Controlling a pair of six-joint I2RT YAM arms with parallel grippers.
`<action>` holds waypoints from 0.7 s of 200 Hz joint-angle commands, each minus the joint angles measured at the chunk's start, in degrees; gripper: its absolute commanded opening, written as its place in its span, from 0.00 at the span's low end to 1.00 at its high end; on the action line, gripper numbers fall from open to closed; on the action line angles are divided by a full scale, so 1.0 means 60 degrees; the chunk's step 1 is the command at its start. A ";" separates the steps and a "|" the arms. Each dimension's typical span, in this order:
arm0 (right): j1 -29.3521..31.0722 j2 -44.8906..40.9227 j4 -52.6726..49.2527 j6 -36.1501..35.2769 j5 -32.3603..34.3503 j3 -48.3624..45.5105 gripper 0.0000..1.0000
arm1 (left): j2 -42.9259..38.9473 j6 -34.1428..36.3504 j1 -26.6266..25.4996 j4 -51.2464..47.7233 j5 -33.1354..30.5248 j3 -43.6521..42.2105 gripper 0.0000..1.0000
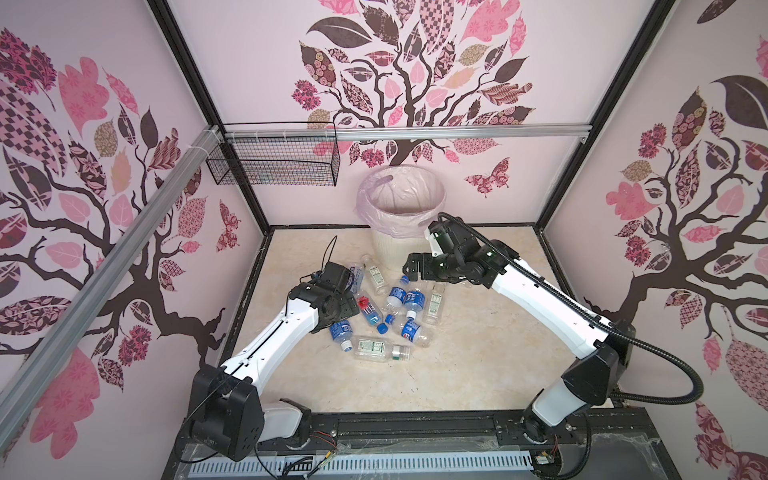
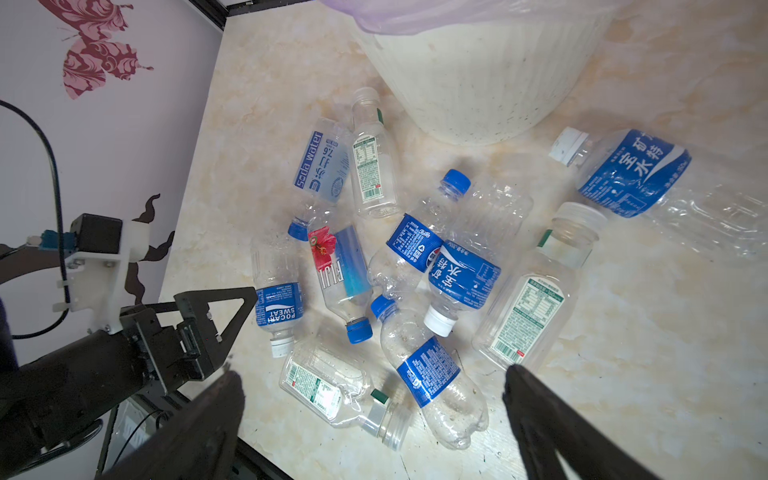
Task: Throw the plastic bottles in the bin
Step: 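Lower the left gripper onto the clear Pocari Sweat bottle in the pile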
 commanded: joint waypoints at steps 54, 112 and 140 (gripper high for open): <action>-0.0015 -0.0443 -0.0237 -0.0268 -0.0169 0.0142 1.00 | 0.1318 0.0212 0.0989 0.0740 0.0973 -0.0470 0.96; 0.0007 -0.0276 -0.0256 -0.0596 -0.0504 0.0289 1.00 | 0.1817 0.0678 0.1458 0.1515 0.1337 -0.0667 0.89; 0.0059 -0.0297 -0.0188 -0.0765 -0.0566 0.0328 1.00 | 0.1826 0.0595 0.1478 0.1980 0.1541 -0.0979 0.85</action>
